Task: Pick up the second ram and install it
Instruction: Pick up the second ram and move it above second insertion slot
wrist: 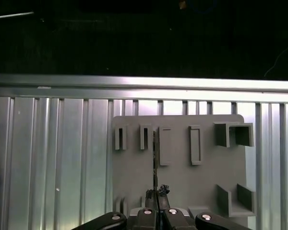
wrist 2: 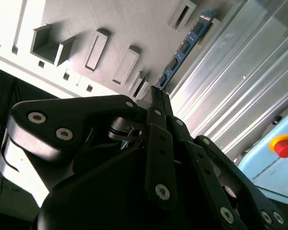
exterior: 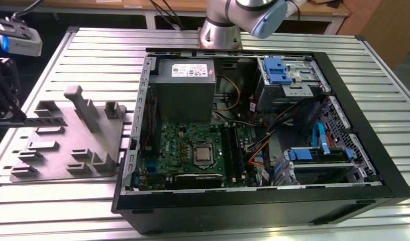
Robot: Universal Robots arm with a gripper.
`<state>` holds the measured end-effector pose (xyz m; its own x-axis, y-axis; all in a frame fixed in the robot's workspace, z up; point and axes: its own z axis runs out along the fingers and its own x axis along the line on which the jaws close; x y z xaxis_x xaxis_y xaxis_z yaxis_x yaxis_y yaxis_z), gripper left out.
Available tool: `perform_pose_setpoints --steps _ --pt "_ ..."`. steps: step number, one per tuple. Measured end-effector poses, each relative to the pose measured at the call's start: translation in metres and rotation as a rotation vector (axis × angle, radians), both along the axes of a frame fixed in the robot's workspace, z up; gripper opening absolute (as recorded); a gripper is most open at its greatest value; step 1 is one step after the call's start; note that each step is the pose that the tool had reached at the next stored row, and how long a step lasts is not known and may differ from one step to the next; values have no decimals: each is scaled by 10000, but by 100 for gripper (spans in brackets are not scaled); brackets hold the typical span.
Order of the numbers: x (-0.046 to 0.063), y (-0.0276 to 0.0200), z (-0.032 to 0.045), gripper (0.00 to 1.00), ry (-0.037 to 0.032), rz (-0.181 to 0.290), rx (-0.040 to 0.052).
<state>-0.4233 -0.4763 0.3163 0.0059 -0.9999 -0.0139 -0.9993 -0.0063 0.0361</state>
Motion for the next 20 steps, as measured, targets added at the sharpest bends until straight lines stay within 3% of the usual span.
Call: perform_pose_setpoints --steps 20 --pt "0 10 469 11 -2 0 -132"
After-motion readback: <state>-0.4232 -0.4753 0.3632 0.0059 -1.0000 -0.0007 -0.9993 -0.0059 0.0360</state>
